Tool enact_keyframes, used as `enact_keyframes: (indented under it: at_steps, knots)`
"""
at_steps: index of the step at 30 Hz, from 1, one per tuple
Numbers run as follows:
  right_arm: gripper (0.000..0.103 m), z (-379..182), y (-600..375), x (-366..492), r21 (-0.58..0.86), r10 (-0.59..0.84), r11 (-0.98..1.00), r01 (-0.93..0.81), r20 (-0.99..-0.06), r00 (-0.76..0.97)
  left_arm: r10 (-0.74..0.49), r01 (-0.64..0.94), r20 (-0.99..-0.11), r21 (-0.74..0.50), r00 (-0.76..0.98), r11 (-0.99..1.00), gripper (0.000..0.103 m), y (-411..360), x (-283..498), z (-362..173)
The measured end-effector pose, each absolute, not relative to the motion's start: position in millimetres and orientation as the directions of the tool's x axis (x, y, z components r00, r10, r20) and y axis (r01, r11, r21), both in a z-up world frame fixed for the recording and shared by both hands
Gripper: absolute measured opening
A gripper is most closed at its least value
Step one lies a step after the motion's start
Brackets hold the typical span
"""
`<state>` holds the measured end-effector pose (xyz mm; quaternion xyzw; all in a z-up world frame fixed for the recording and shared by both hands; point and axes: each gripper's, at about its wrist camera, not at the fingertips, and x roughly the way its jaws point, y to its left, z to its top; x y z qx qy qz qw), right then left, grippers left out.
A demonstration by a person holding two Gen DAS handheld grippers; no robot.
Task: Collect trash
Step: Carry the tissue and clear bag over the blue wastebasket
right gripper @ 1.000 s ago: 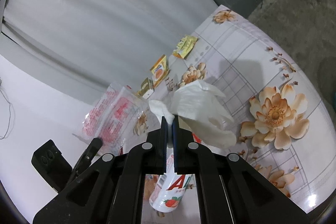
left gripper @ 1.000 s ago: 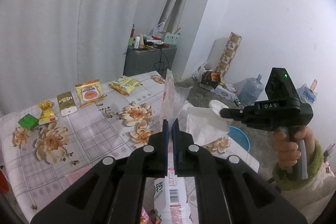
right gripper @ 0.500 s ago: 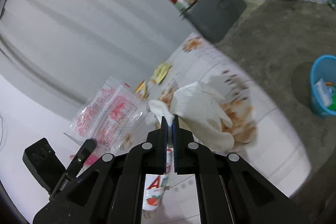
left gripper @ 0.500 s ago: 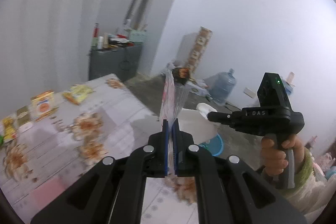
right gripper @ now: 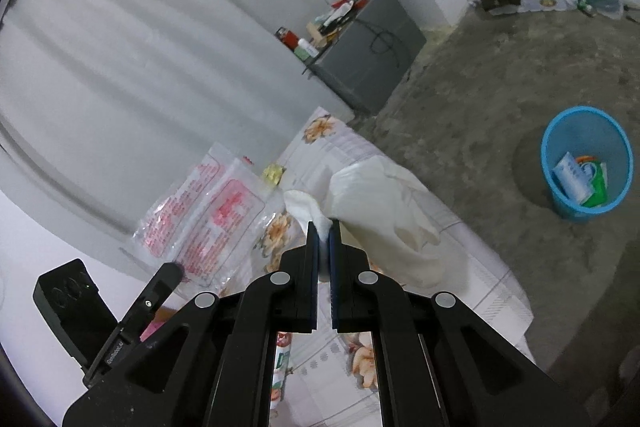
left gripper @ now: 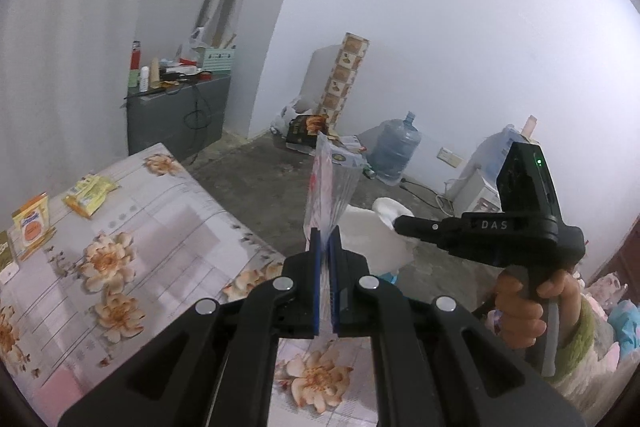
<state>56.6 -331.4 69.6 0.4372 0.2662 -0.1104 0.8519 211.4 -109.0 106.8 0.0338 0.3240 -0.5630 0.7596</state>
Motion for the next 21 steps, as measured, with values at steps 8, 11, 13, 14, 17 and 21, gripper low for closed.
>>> enact_keyframes:
  at_steps: [8, 11, 13, 14, 17, 21]
  knots:
    - [0.003, 74, -339, 39, 0.683, -0.002, 0.577, 0.448, -0.548, 0.837, -0.840, 0.890, -0.529, -0.317, 0.122, 0.329, 0.003, -130, 201, 107]
    - [0.003, 71, -345, 33, 0.677, -0.023, 0.570, 0.466, -0.554, 0.832, -0.840, 0.887, -0.531, -0.326, 0.113, 0.326, 0.003, -134, 202, 105]
    - [0.003, 68, -350, 30, 0.678, -0.030, 0.562, 0.474, -0.556, 0.830, -0.837, 0.886, -0.536, -0.328, 0.111, 0.327, 0.003, -138, 200, 103]
    - [0.003, 65, -354, 29, 0.679, -0.033, 0.557, 0.479, -0.558, 0.829, -0.835, 0.886, -0.539, -0.328, 0.110, 0.328, 0.003, -140, 200, 102]
    - [0.003, 56, -368, 21, 0.681, -0.051, 0.536, 0.499, -0.564, 0.824, -0.826, 0.884, -0.554, -0.330, 0.103, 0.332, 0.003, -149, 199, 97]
    - [0.003, 43, -389, 5, 0.677, -0.089, 0.505, 0.535, -0.576, 0.813, -0.811, 0.885, -0.579, -0.332, 0.083, 0.327, 0.003, -174, 196, 88]
